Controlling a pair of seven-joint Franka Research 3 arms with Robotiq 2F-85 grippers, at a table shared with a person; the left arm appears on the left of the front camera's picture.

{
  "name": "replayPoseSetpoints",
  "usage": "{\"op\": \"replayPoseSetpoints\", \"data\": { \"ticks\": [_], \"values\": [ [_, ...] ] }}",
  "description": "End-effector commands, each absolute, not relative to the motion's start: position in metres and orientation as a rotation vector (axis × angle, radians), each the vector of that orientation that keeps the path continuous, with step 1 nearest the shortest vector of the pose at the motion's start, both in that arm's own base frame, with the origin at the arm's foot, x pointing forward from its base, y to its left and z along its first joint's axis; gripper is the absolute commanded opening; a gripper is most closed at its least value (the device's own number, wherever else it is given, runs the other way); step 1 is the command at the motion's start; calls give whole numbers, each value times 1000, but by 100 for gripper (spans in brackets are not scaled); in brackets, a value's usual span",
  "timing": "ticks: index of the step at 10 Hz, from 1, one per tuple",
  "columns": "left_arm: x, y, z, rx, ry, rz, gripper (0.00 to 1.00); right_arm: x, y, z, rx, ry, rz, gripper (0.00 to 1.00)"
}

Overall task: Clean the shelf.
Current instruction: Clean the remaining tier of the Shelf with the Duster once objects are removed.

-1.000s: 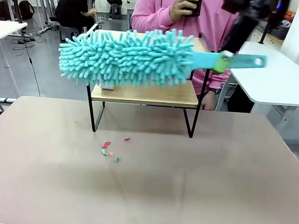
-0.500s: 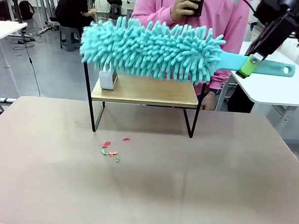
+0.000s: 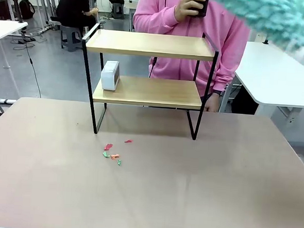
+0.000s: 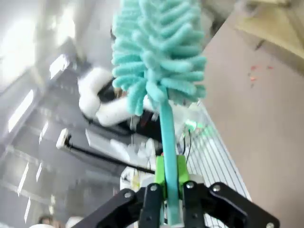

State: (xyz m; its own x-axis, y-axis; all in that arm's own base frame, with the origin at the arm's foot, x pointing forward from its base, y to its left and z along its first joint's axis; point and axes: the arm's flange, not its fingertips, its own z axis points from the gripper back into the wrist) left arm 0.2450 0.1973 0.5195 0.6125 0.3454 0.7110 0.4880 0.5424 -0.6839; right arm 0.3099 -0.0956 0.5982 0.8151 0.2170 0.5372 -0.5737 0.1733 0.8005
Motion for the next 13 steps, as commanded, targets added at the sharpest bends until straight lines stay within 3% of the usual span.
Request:
{"op": "replayPoseSetpoints", "data": {
  "ticks": [1,2,3,5,6,7,13],
  "values": [
    [246,196,520,-1044,-979,-120,100,290,-120,551,1200,-765,-203,12],
    [246,196,520,-1044,-979,-120,100,286,-127,527,1202,-727,-280,12],
    [246,196,520,-1044,-979,-120,100,291,-128,498,1079,-624,-468,12],
    [246,196,520,-1044,-979,-120,100,308,-116,452,1064,-244,-654,12],
    [246,196,520,-1044,-979,-120,100,316,-109,448,1049,-193,-673,12],
    [246,196,520,-1044,-979,-120,100,292,-153,445,1032,-445,-258,12],
    [246,196,520,-1044,-979,-120,100,292,-153,445,1032,-445,-258,12]
  ]
}}
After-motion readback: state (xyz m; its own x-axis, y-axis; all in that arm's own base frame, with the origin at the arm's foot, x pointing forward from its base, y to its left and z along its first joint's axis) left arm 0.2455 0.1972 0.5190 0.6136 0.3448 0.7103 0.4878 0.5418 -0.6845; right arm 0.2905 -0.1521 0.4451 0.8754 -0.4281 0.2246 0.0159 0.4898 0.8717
